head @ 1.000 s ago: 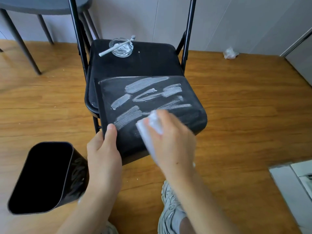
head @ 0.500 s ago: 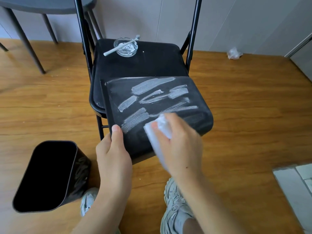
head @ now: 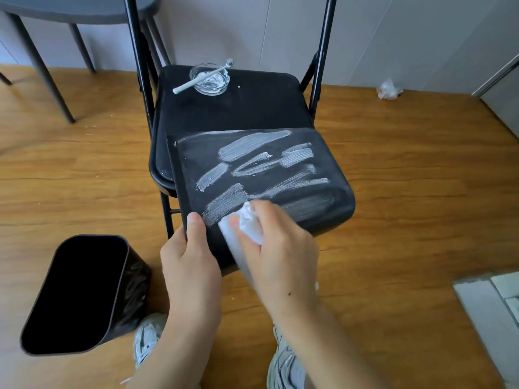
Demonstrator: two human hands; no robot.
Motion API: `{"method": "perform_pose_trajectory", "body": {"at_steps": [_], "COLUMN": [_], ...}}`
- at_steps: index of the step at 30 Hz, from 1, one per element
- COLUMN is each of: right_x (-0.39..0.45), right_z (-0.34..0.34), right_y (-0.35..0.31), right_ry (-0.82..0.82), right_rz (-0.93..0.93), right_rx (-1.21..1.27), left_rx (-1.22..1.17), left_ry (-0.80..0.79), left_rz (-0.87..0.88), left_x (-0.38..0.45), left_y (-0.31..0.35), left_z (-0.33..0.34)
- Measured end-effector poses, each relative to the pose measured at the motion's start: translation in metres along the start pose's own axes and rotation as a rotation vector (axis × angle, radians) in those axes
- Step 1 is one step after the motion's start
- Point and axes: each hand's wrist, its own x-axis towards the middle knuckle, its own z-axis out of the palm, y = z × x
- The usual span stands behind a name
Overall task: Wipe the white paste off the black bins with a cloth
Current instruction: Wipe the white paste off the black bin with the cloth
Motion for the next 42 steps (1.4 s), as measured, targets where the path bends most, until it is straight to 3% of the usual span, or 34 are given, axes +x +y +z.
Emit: {"method": "perform_pose_trajectory", "body": {"at_steps": [2,5,10,15,20,22,27,31,34,38,42], "right_x": [0.011,0.025,0.029,0.020,-0.006,-0.003,0.014,0.021,0.021,0.012,-0.013], "right_z": [-0.010,-0.029,-0.043,-0.019,0.002,0.002,-0.012,-0.028,-0.022,0.000,0.022], "right_y": [0.015,0.061,0.106,0.038,-0.011,-0.005,0.051,0.095,0.094,0.063,0.015], "right_ry": [0.039,0.076,0.193,0.108,-0.044,-0.064,0.026,0.316,0.365,0.369,0.363], "right_rz": [0.089,0.364,0.527,0.332,-0.094,-0.090,0.218,0.426,0.484,0.361,0.011], "right_rx": [-0.055,-0.104,-0.148,-0.072,-0.047,-0.056,-0.087,-0.162,-0.145,-0.144,-0.042], "left_rx": [-0.019,-0.037,-0.008,-0.011,-0.023,-0.015,-0.018,-0.006,0.004,0.014,0.003], "left_ry": [-0.007,-0.030,-0.012,-0.028,-0.026,-0.031,-0.042,-0.045,-0.020,-0.014,0.008], "left_rz": [-0.001,0.001,0.023,0.001,-0.002,0.006,-0.014,0.016,0.029,0.000,-0.012], "left_x": [0.000,-0.001,0.000,0.001,0.001,0.000,-0.001,-0.002,-0.001,-0.005,-0.004], "left_y": [0.001,-0.001,0.003,0.001,-0.006,-0.006,-0.004,-0.002,0.003,0.009,0.005], "left_z": [0.001,0.002,0.003,0.001,-0.003,-0.004,-0.003,0.000,0.003,0.007,0.008]}}
